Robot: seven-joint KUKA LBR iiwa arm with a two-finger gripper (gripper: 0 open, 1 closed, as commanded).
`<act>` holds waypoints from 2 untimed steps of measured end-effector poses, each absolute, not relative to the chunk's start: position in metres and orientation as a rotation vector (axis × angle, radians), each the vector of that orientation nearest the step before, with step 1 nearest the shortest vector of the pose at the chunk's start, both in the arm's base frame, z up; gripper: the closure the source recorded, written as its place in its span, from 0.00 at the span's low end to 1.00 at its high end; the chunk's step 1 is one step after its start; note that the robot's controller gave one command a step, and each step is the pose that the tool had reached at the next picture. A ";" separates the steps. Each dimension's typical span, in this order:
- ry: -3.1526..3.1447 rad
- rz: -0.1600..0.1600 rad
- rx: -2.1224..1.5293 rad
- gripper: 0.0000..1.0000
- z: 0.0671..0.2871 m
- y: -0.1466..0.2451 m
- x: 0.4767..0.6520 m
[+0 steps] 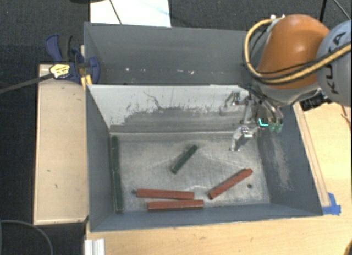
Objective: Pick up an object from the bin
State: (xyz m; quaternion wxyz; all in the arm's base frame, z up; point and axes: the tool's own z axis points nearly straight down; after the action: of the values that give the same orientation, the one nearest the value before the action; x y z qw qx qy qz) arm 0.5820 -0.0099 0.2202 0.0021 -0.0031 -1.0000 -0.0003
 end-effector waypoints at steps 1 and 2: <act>-3.145 -0.001 -0.010 0.00 0.224 -0.010 0.584; -3.149 0.000 0.026 0.00 0.171 -0.020 0.543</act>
Offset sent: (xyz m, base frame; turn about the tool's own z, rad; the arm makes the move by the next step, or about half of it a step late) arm -0.0705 -0.0172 -0.0906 -0.0369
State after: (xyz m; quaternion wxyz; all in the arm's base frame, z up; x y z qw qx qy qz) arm 0.5429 -0.0197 0.1711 -0.0039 0.0082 -1.0000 0.0000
